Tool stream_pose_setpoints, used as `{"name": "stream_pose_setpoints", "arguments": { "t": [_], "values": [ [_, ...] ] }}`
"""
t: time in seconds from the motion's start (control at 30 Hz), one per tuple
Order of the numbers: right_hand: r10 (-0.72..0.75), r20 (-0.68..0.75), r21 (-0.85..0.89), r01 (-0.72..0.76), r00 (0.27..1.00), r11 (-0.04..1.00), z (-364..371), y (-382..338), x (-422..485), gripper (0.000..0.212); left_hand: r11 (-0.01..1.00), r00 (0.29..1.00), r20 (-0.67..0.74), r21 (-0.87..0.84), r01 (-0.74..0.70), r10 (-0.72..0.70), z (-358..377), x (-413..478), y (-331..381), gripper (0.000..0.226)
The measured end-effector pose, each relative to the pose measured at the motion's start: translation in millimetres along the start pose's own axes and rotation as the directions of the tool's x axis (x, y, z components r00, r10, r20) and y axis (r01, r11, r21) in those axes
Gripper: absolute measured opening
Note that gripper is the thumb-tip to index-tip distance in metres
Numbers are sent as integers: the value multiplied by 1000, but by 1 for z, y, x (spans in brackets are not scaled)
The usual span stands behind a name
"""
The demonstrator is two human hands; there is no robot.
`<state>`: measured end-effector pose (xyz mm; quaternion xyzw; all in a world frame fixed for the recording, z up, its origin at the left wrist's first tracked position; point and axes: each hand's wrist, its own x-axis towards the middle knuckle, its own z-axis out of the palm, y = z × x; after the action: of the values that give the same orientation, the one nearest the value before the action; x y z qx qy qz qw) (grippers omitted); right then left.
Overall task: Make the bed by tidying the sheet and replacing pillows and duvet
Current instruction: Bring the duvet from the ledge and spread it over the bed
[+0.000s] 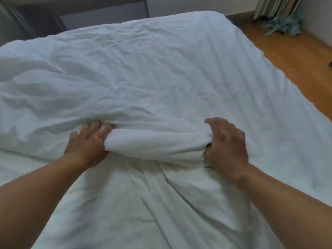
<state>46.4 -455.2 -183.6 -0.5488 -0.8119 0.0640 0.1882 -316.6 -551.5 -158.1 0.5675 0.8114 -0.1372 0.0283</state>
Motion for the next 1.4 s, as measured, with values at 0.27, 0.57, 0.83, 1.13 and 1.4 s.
{"name": "stream_pose_setpoints", "arguments": {
  "t": [0.27,0.57,0.83,1.13,1.4],
  "values": [
    [40,54,-82,-36,998,996,14,22,128,19,975,933,-350,-222,3,-83,-112,156,77,19],
    [122,108,-210,-97,987,973,116,144,180,40,990,998,55,-144,-3,11,-26,294,185,56],
    [162,87,-111,-152,983,982,171,177,218,28,886,960,-202,-385,-258,192,-3,317,177,77],
    [267,448,-127,-235,854,964,124,155,217,36,806,830,-51,-215,-552,555,32,182,176,94],
    [10,414,157,-82,910,984,58,46,76,82,865,901,29,-292,-407,433,23,183,182,49]
  ]
}}
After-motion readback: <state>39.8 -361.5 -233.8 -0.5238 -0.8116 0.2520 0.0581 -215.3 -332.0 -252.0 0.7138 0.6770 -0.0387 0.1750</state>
